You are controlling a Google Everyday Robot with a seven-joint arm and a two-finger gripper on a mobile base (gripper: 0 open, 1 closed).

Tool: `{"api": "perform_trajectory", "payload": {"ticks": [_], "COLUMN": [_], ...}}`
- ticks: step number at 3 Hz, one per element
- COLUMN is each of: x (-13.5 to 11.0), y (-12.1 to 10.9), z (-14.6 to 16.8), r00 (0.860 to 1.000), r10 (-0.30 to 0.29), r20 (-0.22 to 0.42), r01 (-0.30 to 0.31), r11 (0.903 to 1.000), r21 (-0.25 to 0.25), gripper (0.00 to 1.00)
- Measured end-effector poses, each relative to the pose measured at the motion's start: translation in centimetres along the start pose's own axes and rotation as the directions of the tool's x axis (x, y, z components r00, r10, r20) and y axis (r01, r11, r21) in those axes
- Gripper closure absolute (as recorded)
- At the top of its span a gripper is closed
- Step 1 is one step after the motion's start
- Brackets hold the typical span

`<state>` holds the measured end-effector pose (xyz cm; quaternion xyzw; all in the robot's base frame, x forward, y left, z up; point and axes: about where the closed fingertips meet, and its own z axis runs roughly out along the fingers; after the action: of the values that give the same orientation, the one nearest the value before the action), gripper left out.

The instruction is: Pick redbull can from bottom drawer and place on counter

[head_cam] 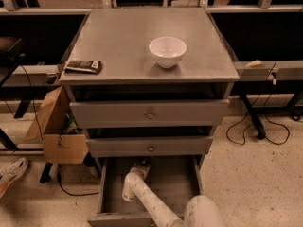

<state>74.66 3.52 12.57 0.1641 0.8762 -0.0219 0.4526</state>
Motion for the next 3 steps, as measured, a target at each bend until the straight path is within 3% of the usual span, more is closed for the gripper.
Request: {"api": "perform_trajectory", "payload": {"ticks": [2, 3], "x": [-0.3, -1.2], "y": [-5.4, -9.0], "z": [-3.3, -4.9], "r00": [0.998, 0.995], "r10": [-0.024, -0.071], "r20": [0.055, 0.064], "r01": [0.031, 0.080], "r11": [0.9899, 0.9844], "r21": [-0.138, -0.157], "gripper": [1.00, 1.00]}}
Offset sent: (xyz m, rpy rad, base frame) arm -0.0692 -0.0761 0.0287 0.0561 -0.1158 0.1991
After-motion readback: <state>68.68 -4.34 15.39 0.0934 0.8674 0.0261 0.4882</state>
